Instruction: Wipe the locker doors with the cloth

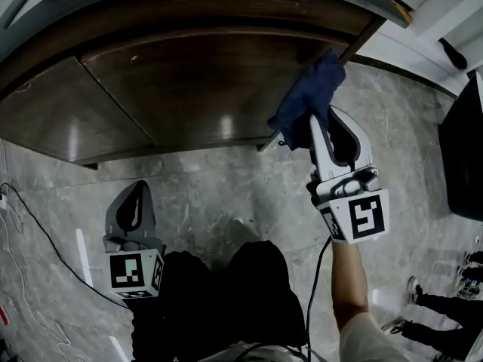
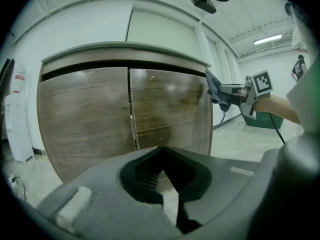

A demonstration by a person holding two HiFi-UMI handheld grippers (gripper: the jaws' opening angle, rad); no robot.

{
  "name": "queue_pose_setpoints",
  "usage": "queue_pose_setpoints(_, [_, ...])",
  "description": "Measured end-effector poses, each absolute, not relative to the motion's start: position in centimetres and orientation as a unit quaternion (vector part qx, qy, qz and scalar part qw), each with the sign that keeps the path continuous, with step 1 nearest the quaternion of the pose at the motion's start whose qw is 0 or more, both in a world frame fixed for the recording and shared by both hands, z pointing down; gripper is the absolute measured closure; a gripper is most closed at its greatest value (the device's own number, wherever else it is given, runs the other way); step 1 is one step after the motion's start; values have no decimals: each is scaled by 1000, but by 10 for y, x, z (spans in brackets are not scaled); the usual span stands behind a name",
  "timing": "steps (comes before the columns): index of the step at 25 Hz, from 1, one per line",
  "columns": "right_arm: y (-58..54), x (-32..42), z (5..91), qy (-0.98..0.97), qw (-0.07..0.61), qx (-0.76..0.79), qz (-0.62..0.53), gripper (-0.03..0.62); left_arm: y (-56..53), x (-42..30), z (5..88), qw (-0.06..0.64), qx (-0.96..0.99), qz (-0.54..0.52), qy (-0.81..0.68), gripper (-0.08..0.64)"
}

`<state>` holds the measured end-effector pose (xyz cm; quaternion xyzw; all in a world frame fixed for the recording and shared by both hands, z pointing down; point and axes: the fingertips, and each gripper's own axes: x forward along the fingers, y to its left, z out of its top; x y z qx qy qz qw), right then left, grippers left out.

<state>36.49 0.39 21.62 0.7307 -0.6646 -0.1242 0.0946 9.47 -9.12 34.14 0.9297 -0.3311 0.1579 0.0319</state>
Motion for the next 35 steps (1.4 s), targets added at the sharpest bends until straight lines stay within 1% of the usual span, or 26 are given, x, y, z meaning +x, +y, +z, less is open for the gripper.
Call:
queue_pose_setpoints(6, [-15,376,216,-658,99,725,-180,520,-92,94,365,12,929,139,-342,560])
queue_pose_setpoints(13, [-30,390,201,-648,102,727,-203,518,-87,78,348,-1,925,118,-361,560])
queue_pose_setpoints(18, [-43,405,205,-643,116,733,-191,518,-80,79,330,-6,927,112,-359,560])
queue_pose_setpoints(24, [-52,407,219,-640,111,738,-181,518,-75,74,320,-13,927,108,-359,560])
queue_pose_setpoints(35, [-49,411,299,-650,126,739,-130,518,-65,72,324,-10,924,110,-366,560])
